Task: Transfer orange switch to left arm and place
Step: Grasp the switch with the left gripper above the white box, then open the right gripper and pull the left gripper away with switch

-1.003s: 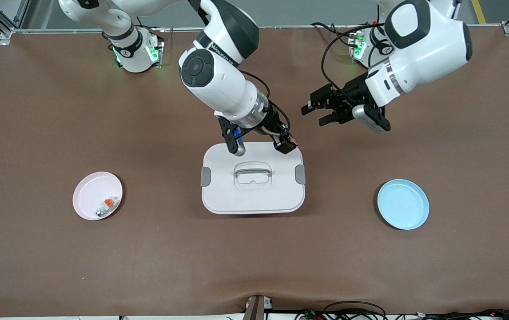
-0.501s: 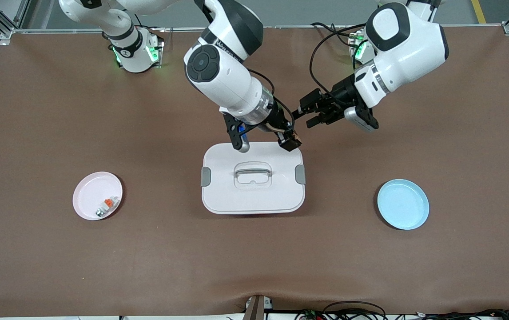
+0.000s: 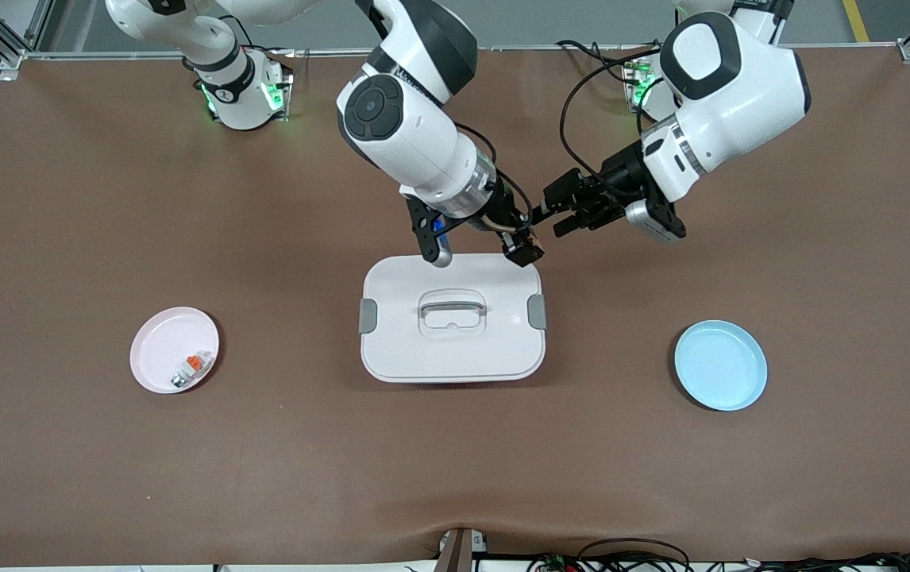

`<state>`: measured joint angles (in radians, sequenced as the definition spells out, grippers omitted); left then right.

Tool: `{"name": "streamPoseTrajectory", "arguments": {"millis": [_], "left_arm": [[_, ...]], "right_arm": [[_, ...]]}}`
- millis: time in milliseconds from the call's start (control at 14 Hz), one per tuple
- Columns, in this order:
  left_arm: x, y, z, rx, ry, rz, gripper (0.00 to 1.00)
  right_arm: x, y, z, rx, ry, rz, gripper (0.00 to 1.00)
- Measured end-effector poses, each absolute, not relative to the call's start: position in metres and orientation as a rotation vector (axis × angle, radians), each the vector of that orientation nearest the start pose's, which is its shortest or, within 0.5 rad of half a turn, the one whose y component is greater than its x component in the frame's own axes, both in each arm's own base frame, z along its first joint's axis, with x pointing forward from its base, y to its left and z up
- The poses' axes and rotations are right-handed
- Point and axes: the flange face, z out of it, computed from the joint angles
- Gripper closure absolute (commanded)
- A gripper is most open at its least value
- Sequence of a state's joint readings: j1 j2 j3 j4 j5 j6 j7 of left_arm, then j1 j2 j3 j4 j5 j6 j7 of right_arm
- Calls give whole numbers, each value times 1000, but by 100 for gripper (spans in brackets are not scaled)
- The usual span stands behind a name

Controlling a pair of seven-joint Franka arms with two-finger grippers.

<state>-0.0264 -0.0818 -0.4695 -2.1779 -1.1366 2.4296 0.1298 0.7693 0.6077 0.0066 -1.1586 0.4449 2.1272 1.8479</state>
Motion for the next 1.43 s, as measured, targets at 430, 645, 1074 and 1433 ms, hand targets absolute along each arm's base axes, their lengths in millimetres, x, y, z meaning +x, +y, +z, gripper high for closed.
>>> {"name": "streamPoseTrajectory", "arguments": {"millis": [430,645,1074,1433], "left_arm": [[498,-276,447,2248,181,134,39],[501,-281,444,2242,179,123,59],[502,-282,441,2239,194,108,100],[503,-282,443,2236,193,113,100]], "right_arm": [[532,550,486,-2125,1581,431,100],[532,552,480,-2124,1593,434,100],[534,553,478,-2114,1604,430,100],[535,553,480,-2107,1606,426,63]]}}
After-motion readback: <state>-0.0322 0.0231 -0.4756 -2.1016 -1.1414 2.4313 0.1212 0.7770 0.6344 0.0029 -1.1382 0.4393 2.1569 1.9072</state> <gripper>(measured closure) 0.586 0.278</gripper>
